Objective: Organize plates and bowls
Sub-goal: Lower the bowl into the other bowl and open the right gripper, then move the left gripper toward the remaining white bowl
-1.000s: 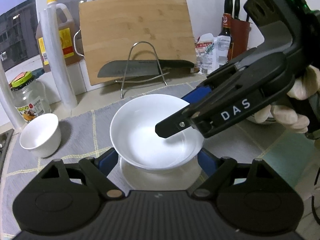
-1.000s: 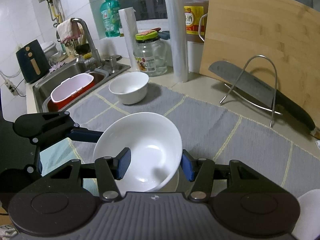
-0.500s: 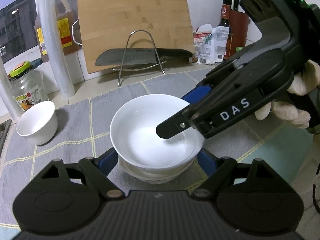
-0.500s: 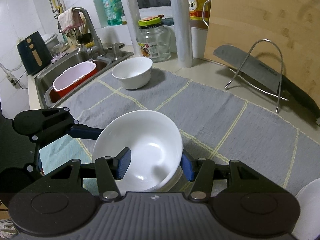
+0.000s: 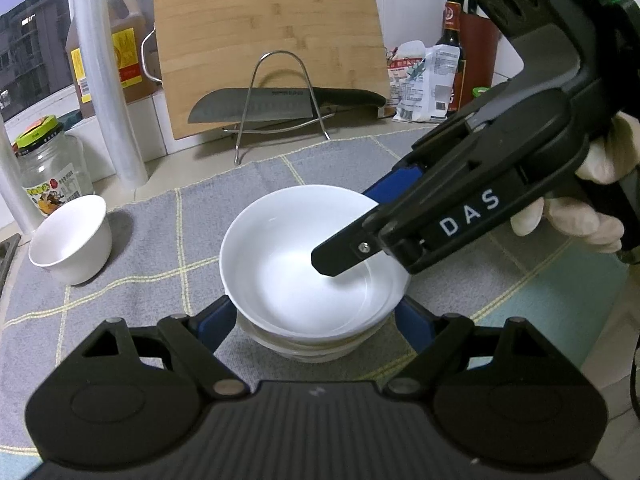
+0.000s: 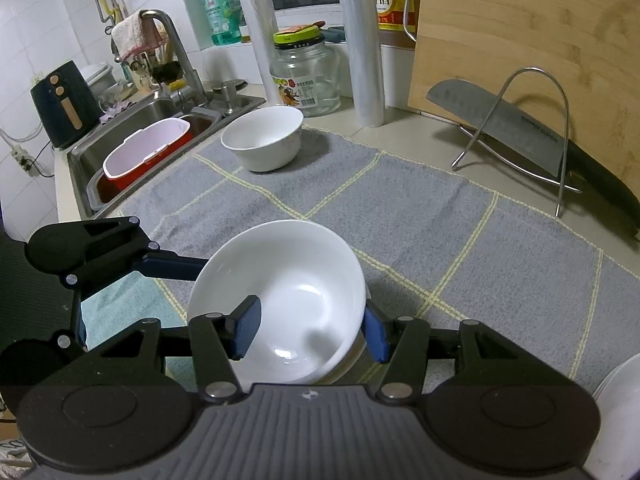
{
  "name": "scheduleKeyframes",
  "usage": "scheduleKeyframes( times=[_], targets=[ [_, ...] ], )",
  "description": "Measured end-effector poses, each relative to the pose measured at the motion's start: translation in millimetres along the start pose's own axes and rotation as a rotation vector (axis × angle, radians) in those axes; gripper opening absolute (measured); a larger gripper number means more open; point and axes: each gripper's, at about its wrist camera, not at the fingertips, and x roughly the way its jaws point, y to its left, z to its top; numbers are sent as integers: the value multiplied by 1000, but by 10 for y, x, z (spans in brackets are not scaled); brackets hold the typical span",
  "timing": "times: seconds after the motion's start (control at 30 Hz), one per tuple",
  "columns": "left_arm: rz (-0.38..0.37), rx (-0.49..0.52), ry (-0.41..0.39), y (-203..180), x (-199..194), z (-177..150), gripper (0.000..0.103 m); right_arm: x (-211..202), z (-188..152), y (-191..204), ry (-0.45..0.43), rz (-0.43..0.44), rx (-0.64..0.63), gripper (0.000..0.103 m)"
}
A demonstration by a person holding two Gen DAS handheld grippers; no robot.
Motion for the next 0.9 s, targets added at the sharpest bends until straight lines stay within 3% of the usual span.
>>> scheduleKeyframes(
  times=[0.23,0.37,0.57,0.9],
  targets=[
    [-7,1,8,10,12,-16,87,17,7,-17,3,4,10,63],
    [18,14,-14,6,-29,-23,98,-28,19,-4,-32,-1,2,81],
    [21,15,-50,61,-105,-14,99,-65,95,16,-65,-6,3,96],
    [-11,5,-54,218,-222,-141,99,66,213,256,-83,-27,18,97]
  ],
)
